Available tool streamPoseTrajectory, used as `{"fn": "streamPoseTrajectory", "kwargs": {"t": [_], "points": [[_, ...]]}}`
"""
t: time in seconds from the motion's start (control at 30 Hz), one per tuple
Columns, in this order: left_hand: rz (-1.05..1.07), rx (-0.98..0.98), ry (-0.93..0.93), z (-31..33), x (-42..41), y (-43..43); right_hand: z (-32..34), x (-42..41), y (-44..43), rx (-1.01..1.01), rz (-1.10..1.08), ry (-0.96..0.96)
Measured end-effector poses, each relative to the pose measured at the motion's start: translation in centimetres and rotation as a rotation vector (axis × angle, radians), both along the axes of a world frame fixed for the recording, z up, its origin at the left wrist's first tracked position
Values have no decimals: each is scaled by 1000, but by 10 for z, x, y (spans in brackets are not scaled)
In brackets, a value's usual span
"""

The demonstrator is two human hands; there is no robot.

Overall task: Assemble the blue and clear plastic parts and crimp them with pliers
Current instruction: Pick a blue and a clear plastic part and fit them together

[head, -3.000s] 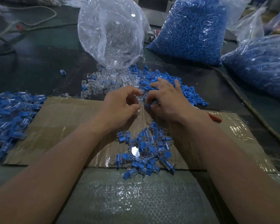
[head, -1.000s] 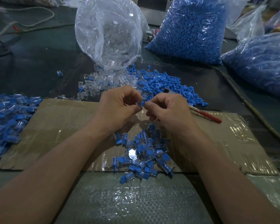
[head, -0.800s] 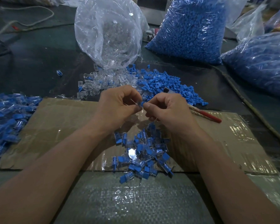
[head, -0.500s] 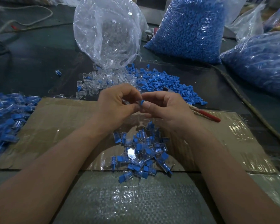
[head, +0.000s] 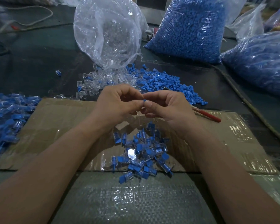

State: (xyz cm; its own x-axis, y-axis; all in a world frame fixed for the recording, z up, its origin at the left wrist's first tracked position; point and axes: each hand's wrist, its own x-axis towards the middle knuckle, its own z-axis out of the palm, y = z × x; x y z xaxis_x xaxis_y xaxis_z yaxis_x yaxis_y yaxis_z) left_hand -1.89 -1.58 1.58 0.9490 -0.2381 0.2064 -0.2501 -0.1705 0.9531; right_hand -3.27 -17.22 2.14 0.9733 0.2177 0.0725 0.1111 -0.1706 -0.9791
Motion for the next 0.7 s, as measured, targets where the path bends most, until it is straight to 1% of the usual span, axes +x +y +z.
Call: {"fn": "streamPoseTrajectory", "kwargs": {"t": [0.23,0.33,0.43,0.6,0.7], "points": [[-19,-87,147,0,1,1,-2,2,1,-77,-4,-77],[-20,-178,235,1,2,2,-3,1,1,-61,-6,-158],[-36,-221,276,2,3,4,-6,-1,2,-37,14,-227],[-71,-224,338,2,3,4,-9,-1,4,-143,-32,-379],[-104,-265,376,4,3,5,-10,-1,3,-157,-63,-430]]}}
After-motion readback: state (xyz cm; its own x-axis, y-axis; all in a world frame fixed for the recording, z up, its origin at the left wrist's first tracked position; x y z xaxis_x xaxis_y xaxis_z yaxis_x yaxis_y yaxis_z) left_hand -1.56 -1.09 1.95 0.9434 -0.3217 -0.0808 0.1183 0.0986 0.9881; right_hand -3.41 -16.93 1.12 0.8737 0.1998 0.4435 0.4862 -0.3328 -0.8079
